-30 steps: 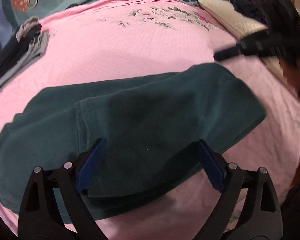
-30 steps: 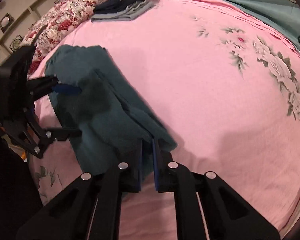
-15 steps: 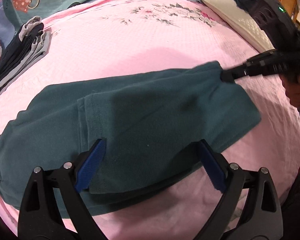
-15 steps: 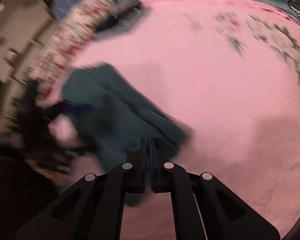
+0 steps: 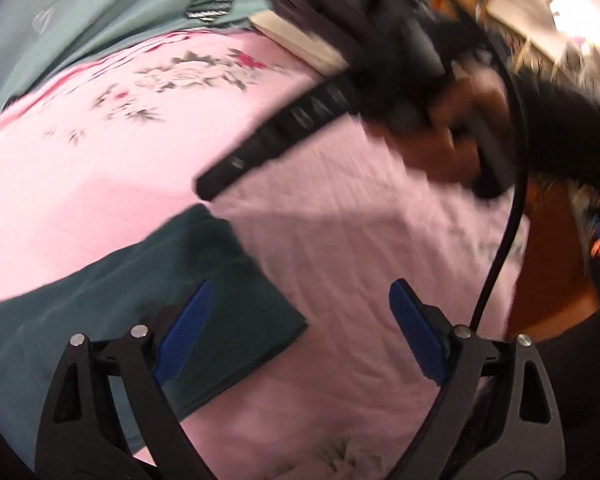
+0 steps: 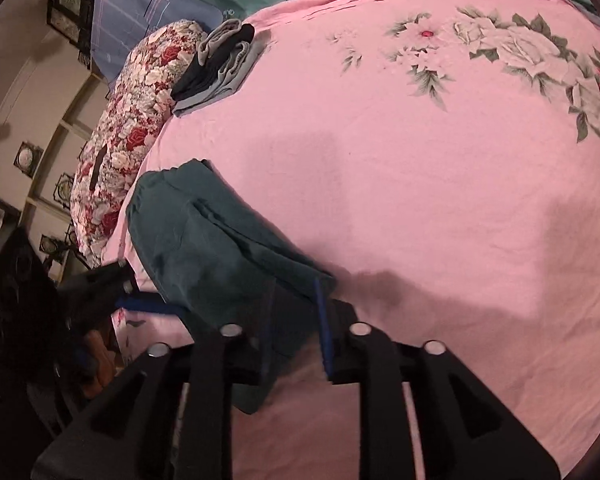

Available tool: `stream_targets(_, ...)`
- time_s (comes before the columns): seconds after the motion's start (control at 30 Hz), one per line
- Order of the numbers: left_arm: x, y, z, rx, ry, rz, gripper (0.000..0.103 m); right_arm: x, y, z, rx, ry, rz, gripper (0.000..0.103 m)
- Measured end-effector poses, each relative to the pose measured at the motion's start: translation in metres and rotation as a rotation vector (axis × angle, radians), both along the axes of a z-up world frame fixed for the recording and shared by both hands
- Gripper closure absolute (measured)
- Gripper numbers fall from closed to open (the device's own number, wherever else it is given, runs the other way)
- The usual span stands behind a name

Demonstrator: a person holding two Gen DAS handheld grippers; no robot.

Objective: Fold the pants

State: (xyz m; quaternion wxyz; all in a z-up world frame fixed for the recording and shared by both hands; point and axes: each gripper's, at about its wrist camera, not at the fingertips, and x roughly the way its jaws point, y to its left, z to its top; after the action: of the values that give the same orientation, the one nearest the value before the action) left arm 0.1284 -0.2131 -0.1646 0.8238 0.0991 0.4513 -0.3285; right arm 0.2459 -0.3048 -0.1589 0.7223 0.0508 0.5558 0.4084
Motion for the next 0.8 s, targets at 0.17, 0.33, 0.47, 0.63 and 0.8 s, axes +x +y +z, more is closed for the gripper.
stream_targets(0.17, -0.001, -0.006, -0.019, 0.064, -0.003, 0.067, 0.026, 0.0, 0.017, 0.003, -0.095, -0.071, 0.232, 0.079)
stream_targets(0.33, -0.015, -0.02, -0.023, 0.131, -0.078, 0.047, 0.033, 0.001, 0.036, -0.013, -0.188, -0.075, 0.413, 0.079)
stream_targets(0.47, -0.017, -0.024, -0.03, 0.167, -0.084, 0.041, 0.034, 0.002, 0.042, -0.018, -0.191, -0.081, 0.498, 0.088)
stream_targets(0.63, -0.021, -0.021, -0.03, 0.158, -0.057, 0.043, 0.039, 0.006, 0.044, -0.01, -0.2, -0.12, 0.531, 0.094)
stream_targets(0.8, -0.024, -0.02, -0.034, 0.163, -0.057, 0.037, 0.038, 0.019, 0.042, -0.015, -0.193, -0.129, 0.481, 0.095)
